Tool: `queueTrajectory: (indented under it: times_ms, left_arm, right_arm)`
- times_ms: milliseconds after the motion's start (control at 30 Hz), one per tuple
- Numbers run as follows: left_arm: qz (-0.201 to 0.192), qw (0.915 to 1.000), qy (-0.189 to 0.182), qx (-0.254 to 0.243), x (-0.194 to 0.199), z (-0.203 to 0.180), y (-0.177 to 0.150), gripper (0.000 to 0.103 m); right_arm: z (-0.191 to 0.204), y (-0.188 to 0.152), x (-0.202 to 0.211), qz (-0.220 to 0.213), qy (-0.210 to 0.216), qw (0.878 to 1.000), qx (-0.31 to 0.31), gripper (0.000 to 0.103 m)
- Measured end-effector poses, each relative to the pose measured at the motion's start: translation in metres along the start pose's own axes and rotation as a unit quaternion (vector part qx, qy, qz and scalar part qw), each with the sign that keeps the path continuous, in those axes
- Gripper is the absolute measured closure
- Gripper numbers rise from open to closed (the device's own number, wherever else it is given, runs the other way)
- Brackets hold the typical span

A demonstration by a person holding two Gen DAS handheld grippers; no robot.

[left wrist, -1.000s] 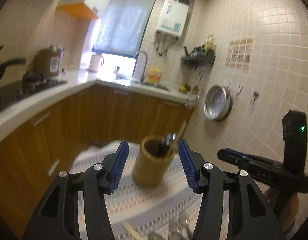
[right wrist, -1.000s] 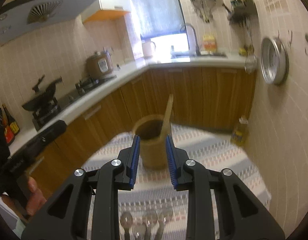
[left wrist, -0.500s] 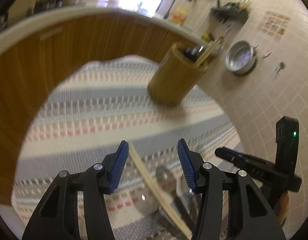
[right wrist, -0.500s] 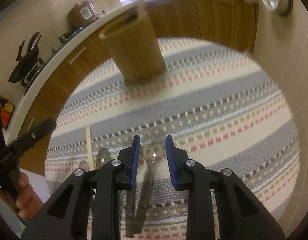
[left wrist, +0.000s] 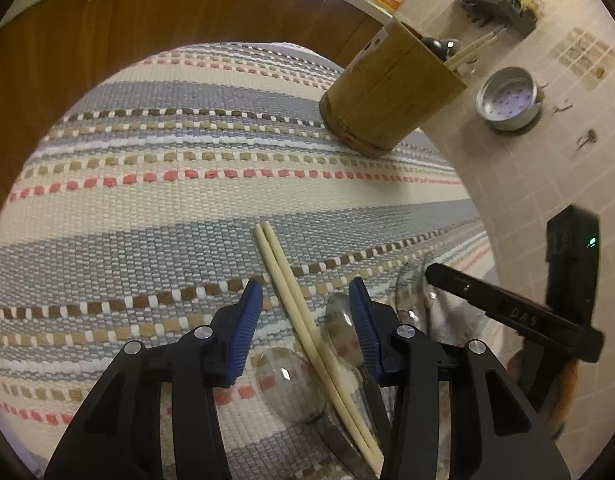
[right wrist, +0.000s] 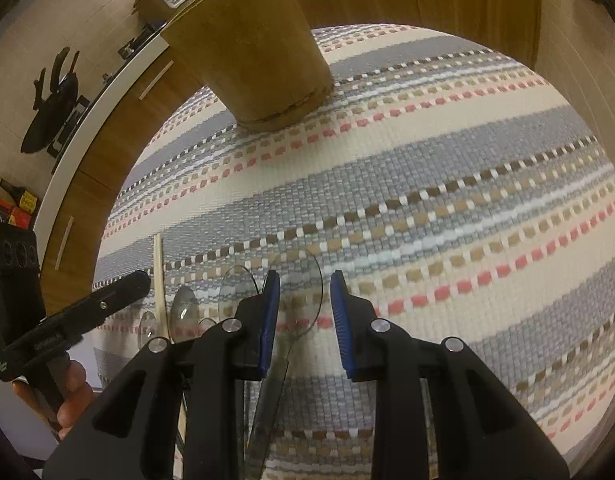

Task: Organize utensils
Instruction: 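Grasp a single wooden chopstick with the left tool while the right tool grasps a clear spoon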

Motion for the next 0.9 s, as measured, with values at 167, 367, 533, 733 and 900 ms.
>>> queueTrajectory:
  times_ms: [167,367,533,733,900]
  left_arm:
    - [0.003,0.9979,0.064,-0.007,-0.007,-0.005,0.006,0.074]
    - [-0.003,0.9929,0.118,-0.007,-0.010,0.000,0.007,0.100]
    - [-0.003,0.9974,0.072,0.012,-0.009,0.006,0.008,0.103]
    - [-0.018,0.9996,-0.003,0.022,-0.003,0.006,0.005,0.103]
    - [-0.047,0.9986,-0.022,0.003,0.012,-0.004,0.008,0.103]
  right_arm:
    - [0.008,0.006,-0.008,0.005,-0.022,0.999,0.044,0.079]
    - [0.015,0.003,-0.013,0.007,-0.055,0.995,0.083,0.098]
    - [0.009,0.003,-0.003,-0.009,-0.071,0.994,0.085,0.100]
    - [-0.008,-0.003,0.022,-0.029,-0.070,0.993,0.087,0.101]
    - [-0.012,-0.006,0.037,-0.045,-0.072,0.992,0.093,0.101]
Point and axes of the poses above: each gripper's, at about its wrist camera, not at the fingertips, and x roughly against the way its jaws point, z to its left, y to its top, the point moved 9 cm from there along -x, roughly the way its jaws point, and after that the axes turned 9 degrees about -x, right-handed, at the moved point
